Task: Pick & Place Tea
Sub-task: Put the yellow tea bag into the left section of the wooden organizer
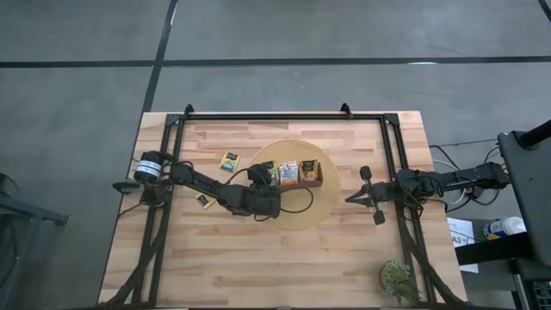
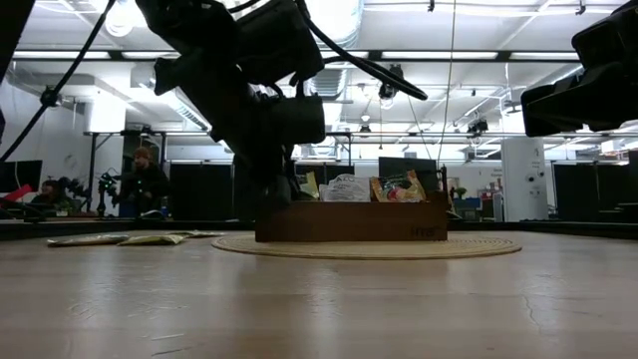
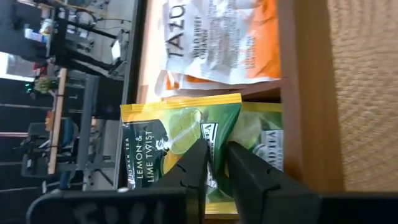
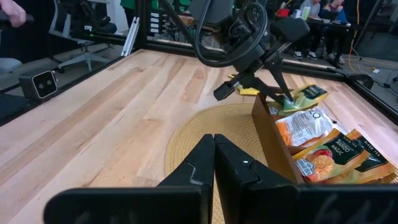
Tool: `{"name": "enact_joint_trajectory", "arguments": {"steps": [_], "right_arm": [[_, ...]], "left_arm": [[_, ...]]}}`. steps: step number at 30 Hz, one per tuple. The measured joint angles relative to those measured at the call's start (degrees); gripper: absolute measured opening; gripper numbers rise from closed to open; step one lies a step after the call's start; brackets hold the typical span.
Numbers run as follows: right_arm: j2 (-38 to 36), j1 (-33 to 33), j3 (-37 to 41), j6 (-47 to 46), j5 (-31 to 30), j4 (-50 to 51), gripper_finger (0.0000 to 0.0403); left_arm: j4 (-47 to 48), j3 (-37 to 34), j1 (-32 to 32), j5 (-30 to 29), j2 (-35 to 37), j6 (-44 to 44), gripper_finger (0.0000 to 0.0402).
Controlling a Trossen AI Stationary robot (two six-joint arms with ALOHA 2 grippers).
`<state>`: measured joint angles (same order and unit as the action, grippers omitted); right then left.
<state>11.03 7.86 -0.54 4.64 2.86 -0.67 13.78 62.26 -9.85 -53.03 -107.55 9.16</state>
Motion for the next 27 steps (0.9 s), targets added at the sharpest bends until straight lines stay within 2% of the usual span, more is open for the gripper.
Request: {"name": "enact_joint_trajectory", "arguments": {"steps": [4, 11, 19, 22, 27], "right_arm": [[0.00, 0.00, 0.01, -0.01, -0.01, 0.00, 0.0008], [0.00, 0.00, 0.01, 0.03, -0.01, -0.01, 0.0008], [0.00, 0.00, 0.01, 0.01, 0.01, -0.01, 0.0009], [0.00, 0.00, 0.01, -0.08, -0.01, 0.00, 0.0009], [0.04, 0.00, 0.01, 0.02, 0.00, -0.01, 0.0008]], "left_arm": [[0.08, 0.00, -0.07, 2.08, 0.00, 0.01, 0.0073], [0.35, 0.05, -0.81, 2.22, 0.01, 0.01, 0.0098], [0.51, 0.07, -2.38, 2.36, 2.01, -0.23, 0.0106], [0.75, 0.09, -2.79, 1.28, 2.82, -0.45, 0.0107], [2.30, 0.09, -3.02, -3.68, 2.92, -0.70, 0.0106]]}}
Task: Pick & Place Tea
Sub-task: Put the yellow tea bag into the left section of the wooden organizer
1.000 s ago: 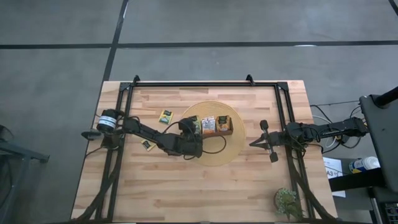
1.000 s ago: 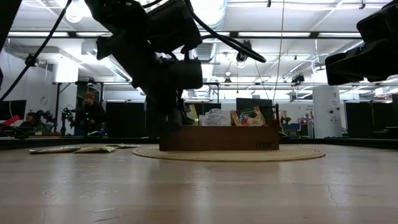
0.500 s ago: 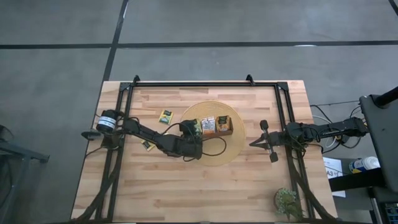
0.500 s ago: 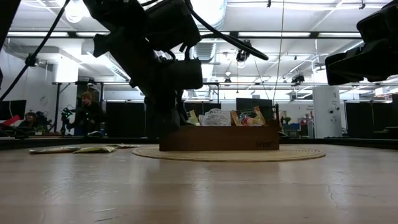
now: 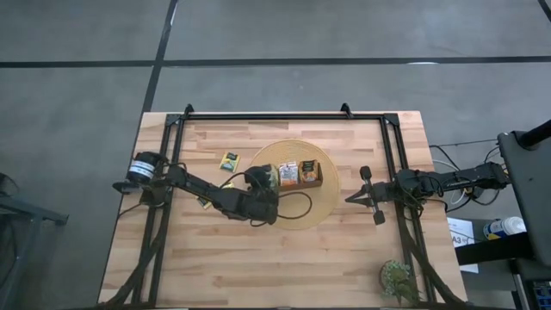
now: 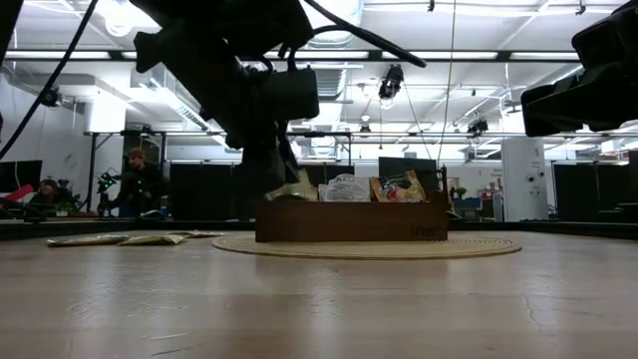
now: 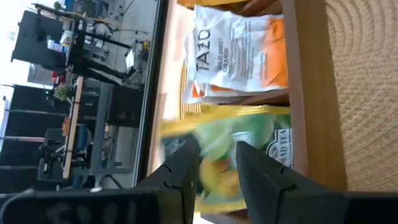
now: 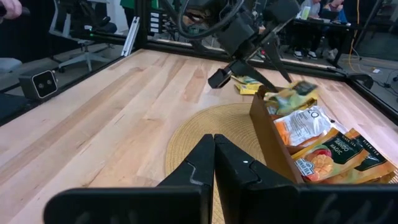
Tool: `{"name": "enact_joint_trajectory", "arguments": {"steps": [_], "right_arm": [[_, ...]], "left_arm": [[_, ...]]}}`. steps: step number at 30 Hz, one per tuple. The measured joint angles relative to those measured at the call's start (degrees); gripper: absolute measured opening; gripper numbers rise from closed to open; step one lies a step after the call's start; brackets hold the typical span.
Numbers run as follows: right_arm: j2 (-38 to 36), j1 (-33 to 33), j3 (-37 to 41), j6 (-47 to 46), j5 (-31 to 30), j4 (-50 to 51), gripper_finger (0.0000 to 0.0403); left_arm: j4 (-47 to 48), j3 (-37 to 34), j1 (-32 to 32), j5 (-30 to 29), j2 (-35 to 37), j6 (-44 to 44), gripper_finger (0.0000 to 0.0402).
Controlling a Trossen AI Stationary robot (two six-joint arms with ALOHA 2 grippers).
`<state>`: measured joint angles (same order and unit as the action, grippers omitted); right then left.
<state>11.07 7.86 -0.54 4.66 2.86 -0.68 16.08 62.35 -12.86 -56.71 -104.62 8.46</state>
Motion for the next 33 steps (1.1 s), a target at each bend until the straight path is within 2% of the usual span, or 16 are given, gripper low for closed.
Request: {"name": "enact_joint_trajectory", "arguments": {"steps": [8, 12, 17, 22, 30, 33], "right_arm": [[0.02, 0.00, 0.00, 0.00, -0.01, -0.01, 0.0008], [0.02, 0.00, 0.00, -0.01, 0.01, 0.01, 0.0009], [0.00, 0.00, 0.00, 0.00, -0.01, 0.01, 0.0009], [0.00, 0.00, 0.00, -0.06, 0.00, 0.01, 0.0008], [0.00, 0.00, -0.01, -0.08, -0.01, -0.01, 0.0008], [-0.02, 0.00, 0.00, 0.01, 0.00, 0.01, 0.0009]], "left_arm": [[0.71, 0.00, 0.00, 1.27, 0.01, -2.70, 0.0106], [0.70, 0.43, 0.02, -1.21, 0.01, -3.09, 0.0106], [0.61, 2.06, 0.04, -1.08, 0.01, -5.36, 0.0106], [0.64, 1.88, 0.66, 6.65, -0.02, -6.17, 0.0106], [0.66, -0.66, 3.09, 6.52, -0.32, -7.99, 0.0106], [0.08, -1.27, 3.81, 10.78, -0.32, -8.14, 0.0106]]}}
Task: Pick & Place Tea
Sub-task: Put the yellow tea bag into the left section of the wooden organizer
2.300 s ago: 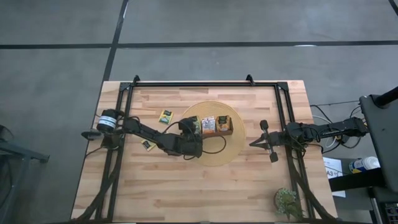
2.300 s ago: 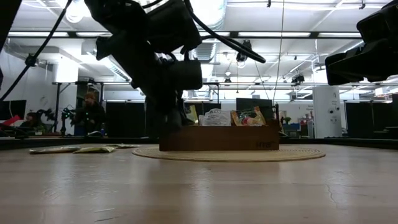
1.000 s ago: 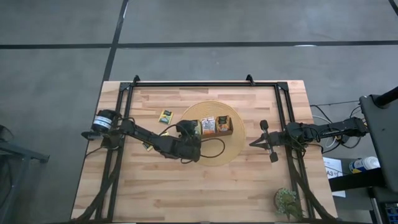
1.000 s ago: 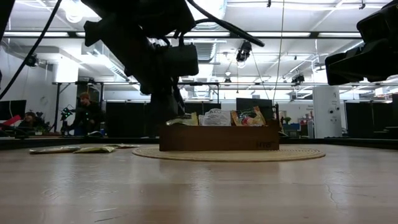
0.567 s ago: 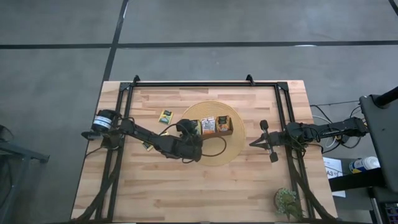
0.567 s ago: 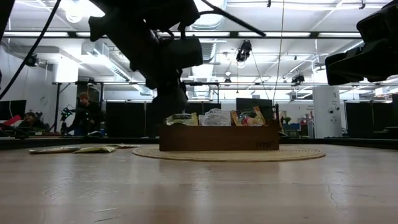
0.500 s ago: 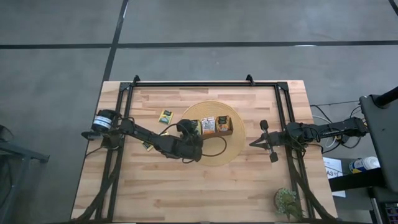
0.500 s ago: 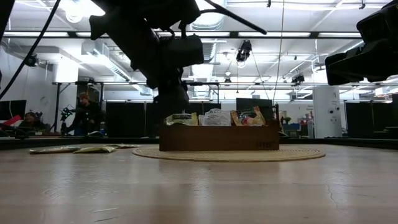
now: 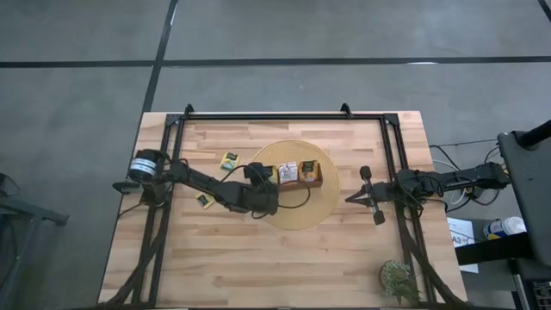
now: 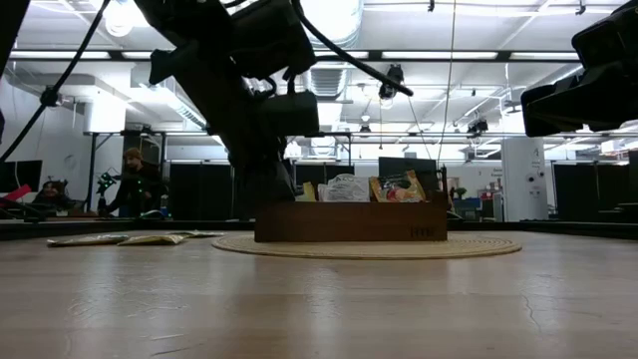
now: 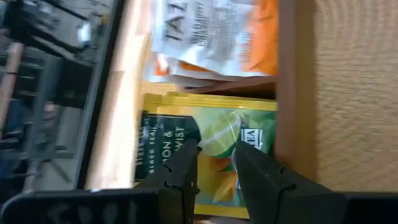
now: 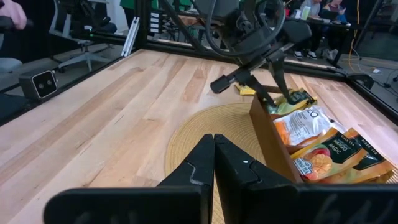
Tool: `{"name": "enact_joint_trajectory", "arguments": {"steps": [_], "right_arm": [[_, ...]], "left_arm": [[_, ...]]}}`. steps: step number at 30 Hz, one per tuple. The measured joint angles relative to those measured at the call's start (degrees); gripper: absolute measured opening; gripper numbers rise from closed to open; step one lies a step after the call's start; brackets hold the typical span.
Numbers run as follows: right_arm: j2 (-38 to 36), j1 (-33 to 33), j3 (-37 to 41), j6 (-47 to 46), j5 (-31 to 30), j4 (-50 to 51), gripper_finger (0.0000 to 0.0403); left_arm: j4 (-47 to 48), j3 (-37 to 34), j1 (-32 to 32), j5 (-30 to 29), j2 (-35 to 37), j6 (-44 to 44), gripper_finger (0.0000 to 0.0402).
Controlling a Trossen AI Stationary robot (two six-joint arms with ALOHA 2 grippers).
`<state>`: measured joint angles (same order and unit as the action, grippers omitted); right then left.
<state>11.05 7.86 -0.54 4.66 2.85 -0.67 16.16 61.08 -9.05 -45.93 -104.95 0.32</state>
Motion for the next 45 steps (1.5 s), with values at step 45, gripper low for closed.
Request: {"name": "enact_joint_trajectory", "arguments": {"steps": [45], "right_arm": [[0.02, 0.00, 0.00, -0.03, 0.01, 0.00, 0.0008]], "left_arm": [[35.24, 12.23, -10.26, -2.27, 0.67, -14.13, 0.0106]]}}
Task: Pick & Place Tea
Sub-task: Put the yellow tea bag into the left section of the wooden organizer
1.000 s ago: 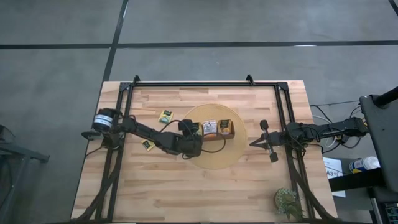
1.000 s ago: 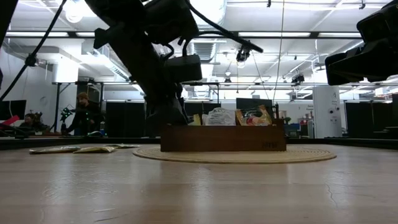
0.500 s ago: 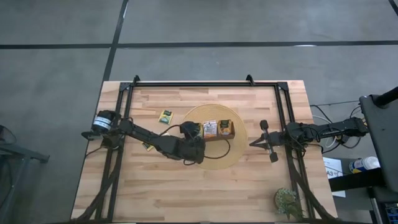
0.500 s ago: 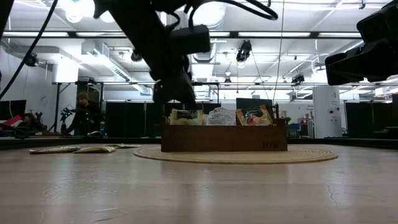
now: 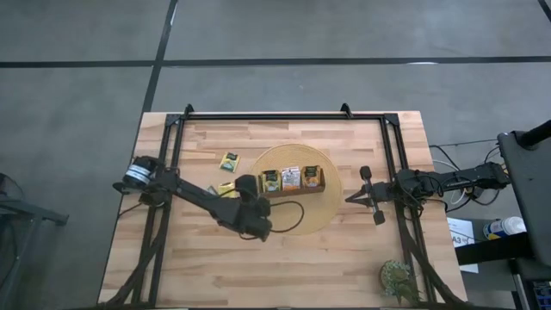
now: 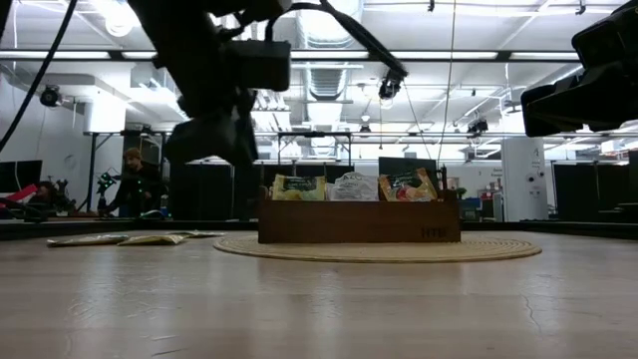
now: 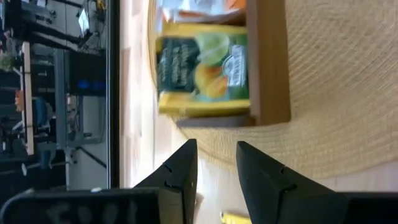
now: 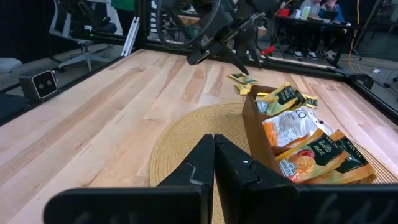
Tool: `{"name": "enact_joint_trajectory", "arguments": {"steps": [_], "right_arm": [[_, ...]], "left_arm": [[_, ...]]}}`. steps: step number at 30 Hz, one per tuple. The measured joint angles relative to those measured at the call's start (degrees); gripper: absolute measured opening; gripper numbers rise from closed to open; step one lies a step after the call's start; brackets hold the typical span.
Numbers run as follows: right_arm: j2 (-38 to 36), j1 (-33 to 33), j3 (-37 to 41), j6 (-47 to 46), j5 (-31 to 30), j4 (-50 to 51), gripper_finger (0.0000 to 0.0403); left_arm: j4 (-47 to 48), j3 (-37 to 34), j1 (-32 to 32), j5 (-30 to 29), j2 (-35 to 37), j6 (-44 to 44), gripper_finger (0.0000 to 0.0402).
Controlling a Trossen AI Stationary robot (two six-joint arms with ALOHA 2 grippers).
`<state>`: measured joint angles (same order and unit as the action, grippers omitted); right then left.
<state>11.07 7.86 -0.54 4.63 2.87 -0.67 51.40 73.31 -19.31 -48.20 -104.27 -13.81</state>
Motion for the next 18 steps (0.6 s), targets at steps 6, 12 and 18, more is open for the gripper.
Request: {"name": "enact_joint_trajectory", "arguments": {"steps": [6, 12, 18], "right_arm": [[-0.02, 0.02, 0.00, -0.05, 0.01, 0.00, 0.0009], [-0.04, 0.00, 0.00, 0.01, -0.01, -0.02, 0.0009], [-0.04, 0.00, 0.00, -0.06, 0.00, -0.02, 0.0008]], "left_arm": [[2.80, -1.71, -0.20, 0.88, 4.08, -6.82, 0.0106], [3.10, -6.23, -1.22, 6.92, 9.40, -13.45, 0.0106], [3.07, -12.97, -1.31, 11.72, 13.68, -18.25, 0.0106]]}}
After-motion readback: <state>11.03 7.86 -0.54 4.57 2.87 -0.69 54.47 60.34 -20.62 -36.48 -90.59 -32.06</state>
